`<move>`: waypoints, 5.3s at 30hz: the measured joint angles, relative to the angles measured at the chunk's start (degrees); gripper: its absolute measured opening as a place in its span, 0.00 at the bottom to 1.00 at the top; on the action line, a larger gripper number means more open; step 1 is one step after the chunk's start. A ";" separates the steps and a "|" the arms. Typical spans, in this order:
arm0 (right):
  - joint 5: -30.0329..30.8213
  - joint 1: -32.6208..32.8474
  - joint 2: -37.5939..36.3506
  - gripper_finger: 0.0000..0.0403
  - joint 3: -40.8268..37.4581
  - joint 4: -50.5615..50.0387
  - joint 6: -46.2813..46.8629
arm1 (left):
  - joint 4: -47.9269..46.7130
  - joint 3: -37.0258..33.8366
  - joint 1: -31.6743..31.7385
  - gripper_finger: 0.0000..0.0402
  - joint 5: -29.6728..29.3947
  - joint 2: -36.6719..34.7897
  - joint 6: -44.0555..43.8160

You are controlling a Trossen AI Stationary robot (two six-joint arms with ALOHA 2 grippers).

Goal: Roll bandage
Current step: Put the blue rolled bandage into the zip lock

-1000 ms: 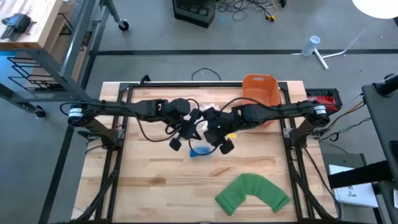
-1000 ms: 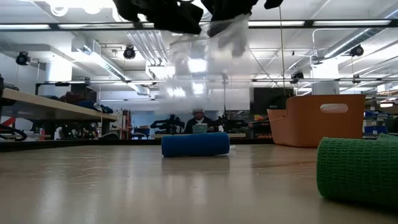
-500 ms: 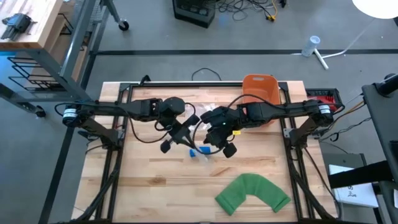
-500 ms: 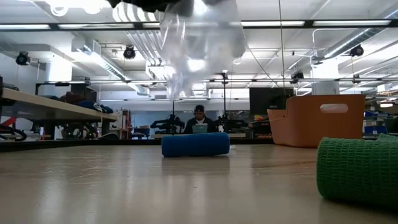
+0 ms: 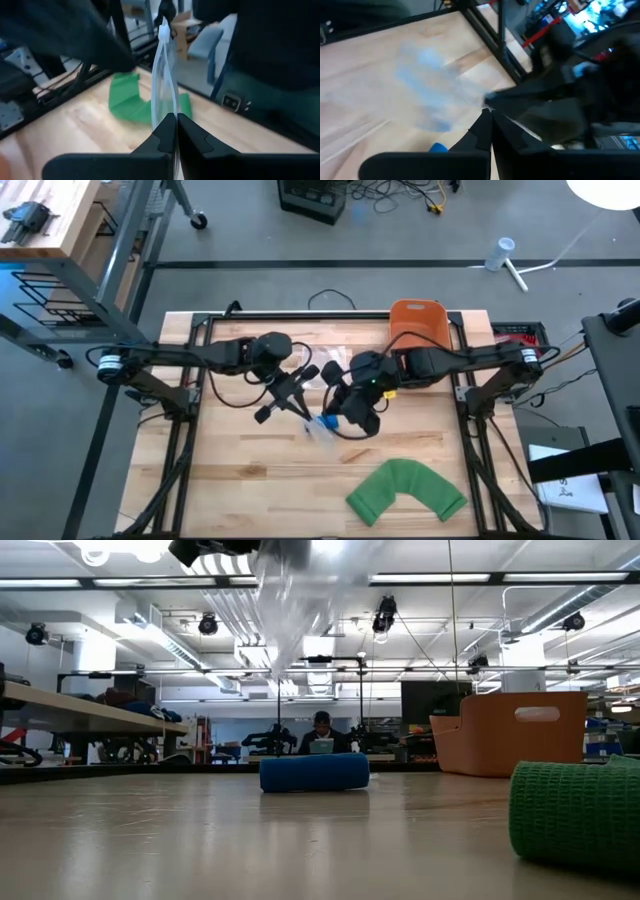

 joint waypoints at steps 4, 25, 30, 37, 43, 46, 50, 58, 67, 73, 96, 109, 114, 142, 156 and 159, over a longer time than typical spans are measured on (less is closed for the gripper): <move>0.28 1.43 0.85 0.00 0.00 0.59 -6.62 | 4.24 -0.09 -0.14 0.00 2.66 -0.13 -4.77; 21.61 8.76 -0.05 0.00 -0.02 5.05 -14.18 | 11.28 -0.32 -2.00 0.00 -3.18 0.39 -12.62; 14.63 8.65 0.00 0.00 -0.02 5.19 -14.01 | 12.20 -0.32 -2.46 0.00 -3.31 0.39 -12.27; 12.91 8.85 0.46 0.00 -0.02 5.44 -11.64 | 12.60 -0.30 -2.74 0.00 -1.05 0.39 -10.88; 16.55 9.09 0.07 0.00 -0.02 5.99 -11.68 | 12.77 -0.30 -3.81 0.00 1.54 0.39 -9.30; 15.75 9.09 0.04 0.00 -0.02 5.95 -11.78 | 12.91 -0.30 -3.90 0.00 1.50 0.39 -9.16; 13.20 9.09 0.08 0.00 -0.02 6.04 -12.26 | 15.11 -0.30 -3.88 0.00 0.89 0.39 -10.53; 29.13 10.53 -1.13 0.00 -0.07 5.10 -4.05 | 10.22 -0.30 -3.86 0.00 -5.73 0.21 -12.29; 31.73 8.63 -8.42 0.00 -0.51 -10.11 25.40 | -5.20 -0.05 -3.89 0.00 -26.74 -6.75 -12.22; 28.51 6.92 -10.87 0.00 -6.97 -6.12 39.30 | -7.53 -0.50 -4.18 0.00 -41.49 -10.90 -12.78; 36.04 6.03 -9.02 0.25 -17.46 12.43 55.33 | -8.39 -3.38 -4.40 0.00 -43.83 -13.52 -11.40; 36.02 5.66 -8.85 0.01 -17.22 12.23 54.52 | -8.42 -3.38 -4.45 0.00 -43.79 -13.40 -11.70; 35.92 5.62 -8.75 0.00 -17.22 12.21 53.28 | -8.87 -3.38 -4.45 0.01 -43.74 -13.38 -11.65; 41.73 11.29 -12.75 0.00 -18.53 0.19 50.40 | 8.33 -23.65 -4.45 0.58 -35.28 -25.79 -18.70; 41.65 11.21 -12.60 0.00 -18.56 3.22 53.27 | 24.21 -29.65 -4.42 0.40 -37.82 -21.79 -18.13; 41.66 11.21 -12.60 0.00 -18.56 3.23 53.54 | 23.60 -28.89 -4.42 0.34 -37.80 -21.75 -18.15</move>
